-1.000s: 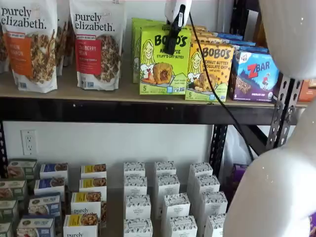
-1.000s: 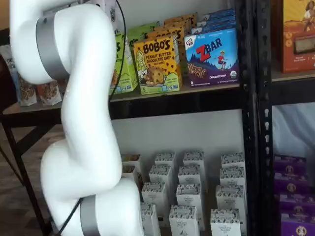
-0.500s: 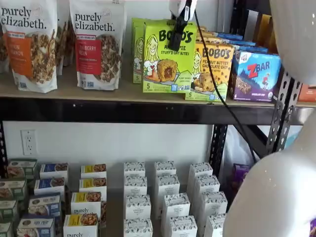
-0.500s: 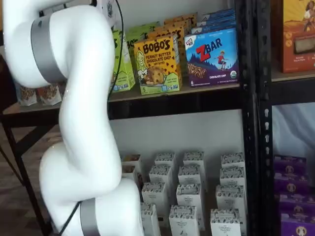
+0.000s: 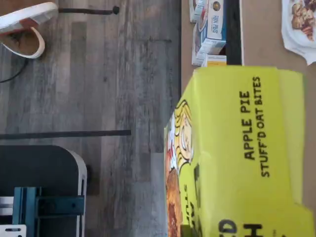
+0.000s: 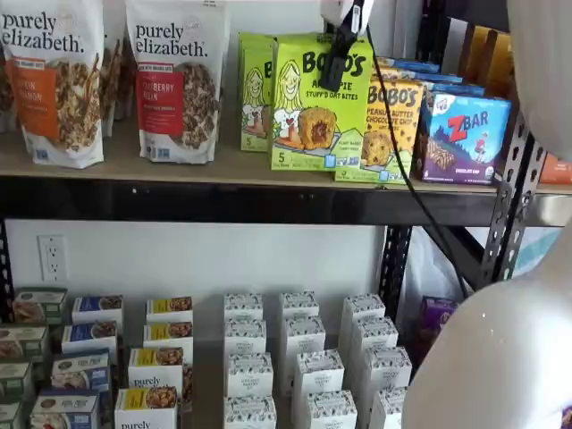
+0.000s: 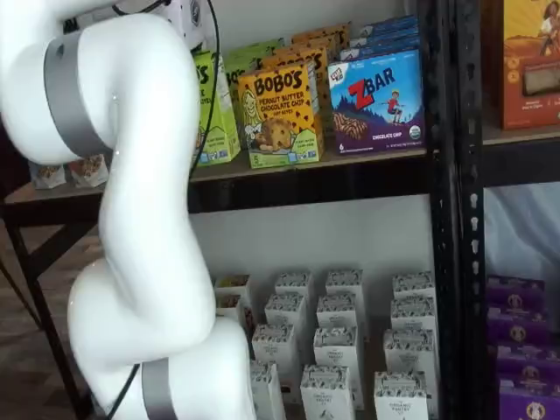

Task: Pick the green box on the top shelf, the fourth from the left

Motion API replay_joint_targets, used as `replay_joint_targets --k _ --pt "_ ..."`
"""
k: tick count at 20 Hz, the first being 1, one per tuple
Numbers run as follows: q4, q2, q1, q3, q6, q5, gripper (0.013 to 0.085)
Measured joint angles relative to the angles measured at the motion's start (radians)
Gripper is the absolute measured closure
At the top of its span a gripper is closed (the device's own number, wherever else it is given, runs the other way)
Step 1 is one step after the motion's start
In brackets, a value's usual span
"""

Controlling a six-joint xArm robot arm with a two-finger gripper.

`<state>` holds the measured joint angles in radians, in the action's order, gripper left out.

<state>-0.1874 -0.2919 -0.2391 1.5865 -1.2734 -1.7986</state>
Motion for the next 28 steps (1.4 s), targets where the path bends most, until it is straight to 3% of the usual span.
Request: replay_joint_targets --k 28 --pt "0.022 -0.189 0.070 -0.212 -0.078 -0.015 0.0770"
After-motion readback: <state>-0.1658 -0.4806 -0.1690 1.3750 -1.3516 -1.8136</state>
